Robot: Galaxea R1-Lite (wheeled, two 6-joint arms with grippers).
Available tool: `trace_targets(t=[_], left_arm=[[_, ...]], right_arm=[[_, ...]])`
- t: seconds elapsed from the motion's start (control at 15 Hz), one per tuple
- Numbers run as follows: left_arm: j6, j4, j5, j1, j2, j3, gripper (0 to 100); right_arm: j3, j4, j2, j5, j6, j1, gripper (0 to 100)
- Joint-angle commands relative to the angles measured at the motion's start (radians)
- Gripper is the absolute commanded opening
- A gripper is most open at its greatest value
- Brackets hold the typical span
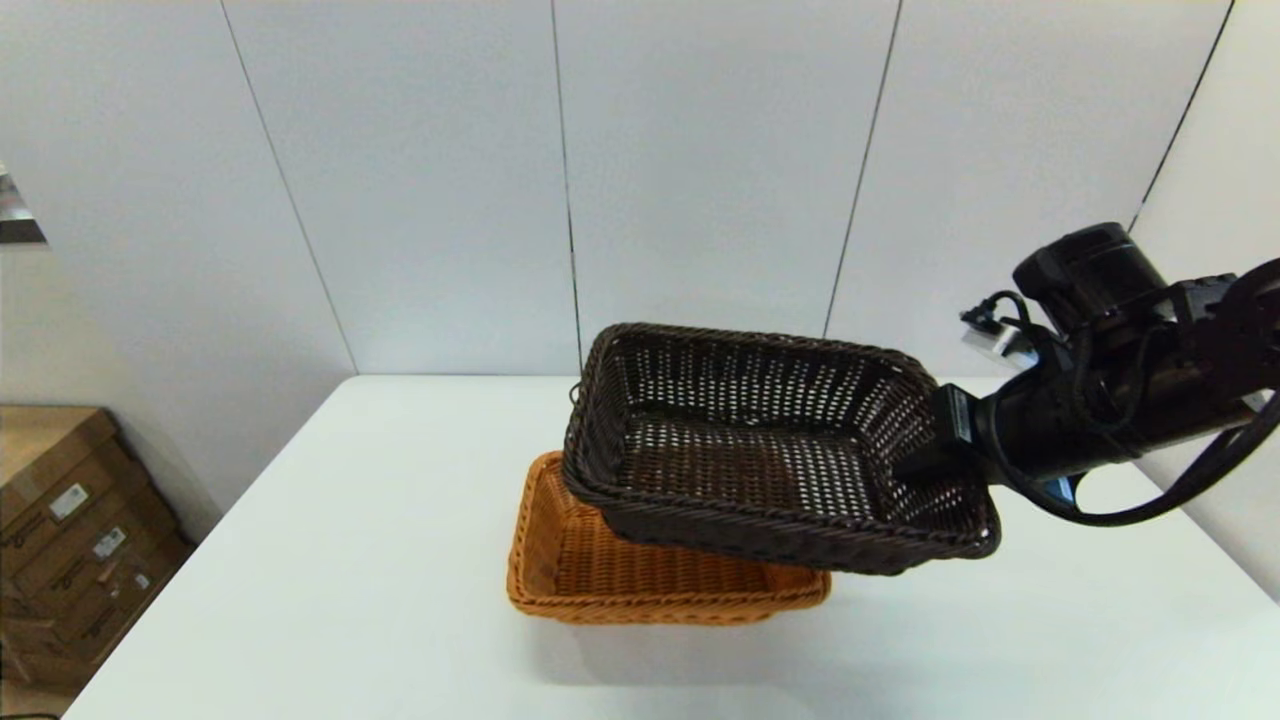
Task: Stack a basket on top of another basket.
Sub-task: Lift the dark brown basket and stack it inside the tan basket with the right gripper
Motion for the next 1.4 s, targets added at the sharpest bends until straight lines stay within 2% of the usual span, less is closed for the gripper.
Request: trace_targets(t=[0.07,0.53,1.4], left_arm=[[-0.001,-0.001,0.000,0.000,-0.001,0.002,100],[-0.003,-0.001,0.000,0.000,-0.001,0.002,100],[-0.003,-0.001,0.000,0.000,-0.001,0.002,100]], right_arm=[[-0.089,0.026,0.111,-0.005,0.003,0.063,0],[-0.235,0.052,0.261,-0.005,0.004,0.175,0],[-0.333,0.064,0.381,-0.004,-0.007,0.176,0]])
